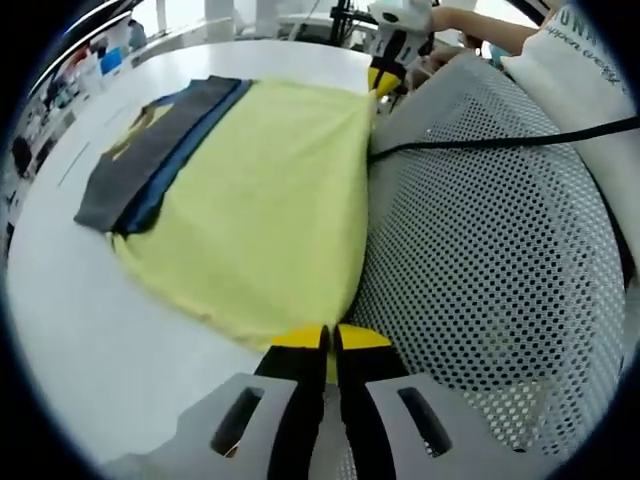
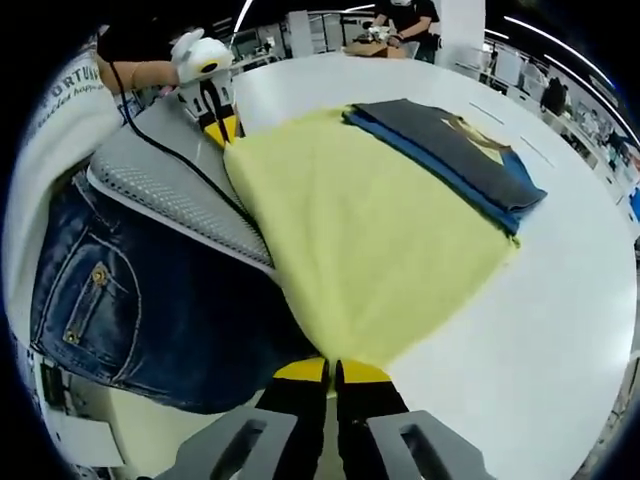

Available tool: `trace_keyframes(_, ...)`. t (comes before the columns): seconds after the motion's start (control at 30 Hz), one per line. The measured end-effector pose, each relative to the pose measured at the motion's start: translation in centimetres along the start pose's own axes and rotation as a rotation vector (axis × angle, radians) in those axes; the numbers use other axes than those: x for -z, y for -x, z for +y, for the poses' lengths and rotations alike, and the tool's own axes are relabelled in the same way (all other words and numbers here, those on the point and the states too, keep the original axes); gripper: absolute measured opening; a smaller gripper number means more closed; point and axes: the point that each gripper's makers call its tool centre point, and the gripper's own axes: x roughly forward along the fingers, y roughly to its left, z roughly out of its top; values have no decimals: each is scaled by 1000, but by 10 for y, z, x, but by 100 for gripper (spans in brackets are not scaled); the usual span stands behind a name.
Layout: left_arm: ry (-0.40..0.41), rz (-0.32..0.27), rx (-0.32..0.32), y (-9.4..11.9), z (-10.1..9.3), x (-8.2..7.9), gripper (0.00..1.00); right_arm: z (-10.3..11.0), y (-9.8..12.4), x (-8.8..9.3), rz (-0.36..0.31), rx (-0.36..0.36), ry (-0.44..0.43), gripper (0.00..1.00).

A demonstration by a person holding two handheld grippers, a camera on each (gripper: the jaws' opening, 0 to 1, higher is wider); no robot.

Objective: Fold the garment on the visible template until the final outline fits inside the template.

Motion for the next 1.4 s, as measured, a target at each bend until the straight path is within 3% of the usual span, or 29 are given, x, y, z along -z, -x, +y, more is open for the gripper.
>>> trace_keyframes(1.03,-10,-24,-35,37,30,-32,0,-41,33,-48,-58,131,109,0)
trace_keyframes(1.4,-22,-53,-73,51,55,-48,0,-61,41,-67,-78,183,142,0)
